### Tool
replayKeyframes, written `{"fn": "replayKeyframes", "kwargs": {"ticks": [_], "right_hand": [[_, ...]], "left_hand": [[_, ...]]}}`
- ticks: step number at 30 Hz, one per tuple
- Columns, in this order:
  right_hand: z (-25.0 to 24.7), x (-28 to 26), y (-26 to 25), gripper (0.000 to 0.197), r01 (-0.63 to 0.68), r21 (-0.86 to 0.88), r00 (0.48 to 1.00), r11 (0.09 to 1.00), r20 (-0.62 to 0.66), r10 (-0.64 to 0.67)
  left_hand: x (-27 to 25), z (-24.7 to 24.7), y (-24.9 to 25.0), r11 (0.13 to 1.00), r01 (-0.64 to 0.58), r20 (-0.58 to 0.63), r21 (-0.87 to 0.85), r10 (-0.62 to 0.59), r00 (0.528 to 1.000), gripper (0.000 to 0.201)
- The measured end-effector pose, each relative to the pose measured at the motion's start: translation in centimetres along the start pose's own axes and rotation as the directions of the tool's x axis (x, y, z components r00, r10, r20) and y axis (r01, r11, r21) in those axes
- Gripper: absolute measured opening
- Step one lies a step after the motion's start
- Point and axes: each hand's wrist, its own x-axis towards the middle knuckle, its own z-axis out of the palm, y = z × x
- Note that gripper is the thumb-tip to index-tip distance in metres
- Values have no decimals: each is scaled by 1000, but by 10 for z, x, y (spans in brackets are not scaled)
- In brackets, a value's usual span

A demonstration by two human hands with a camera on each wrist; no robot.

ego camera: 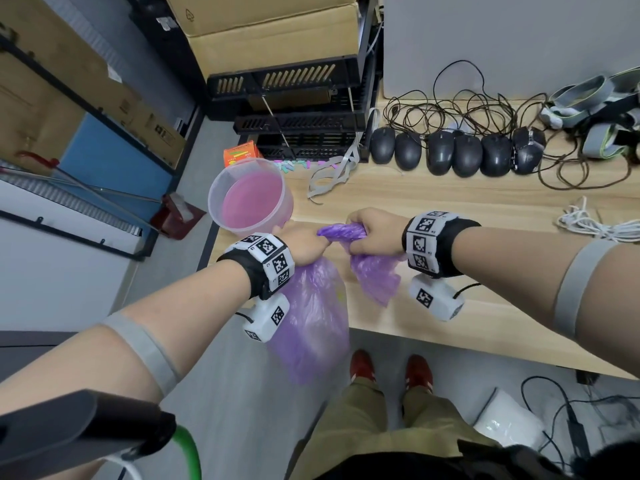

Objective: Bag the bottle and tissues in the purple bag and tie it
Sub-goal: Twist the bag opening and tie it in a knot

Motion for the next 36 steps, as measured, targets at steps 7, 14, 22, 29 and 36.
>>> {"fn": "replayKeyframes", "kwargs": {"ticks": [7, 14, 22, 29, 36], "right_hand": [[9, -7, -7, 23, -270, 268, 921, 925, 351, 167], [20, -24, -24, 20, -410, 571, 876, 711, 465, 132], [60, -23, -35, 18, -428, 822, 864, 376, 494, -95], [82, -15, -46, 35, 37, 720, 995, 693, -89, 39], [73, -26, -50, 25, 312, 126, 907, 942, -333, -256]], "left_hand": [[3, -5, -10, 991, 58, 55, -123, -52, 997, 25], [9, -11, -13, 879, 253, 78, -403, -243, 967, 15], [0, -19, 6, 739, 142, 33, -658, -160, 987, 37], [-12, -29, 15, 190, 134, 159, -973, 122, 980, 14], [-19, -44, -10, 55, 155, 164, -986, 394, 904, 50]]}}
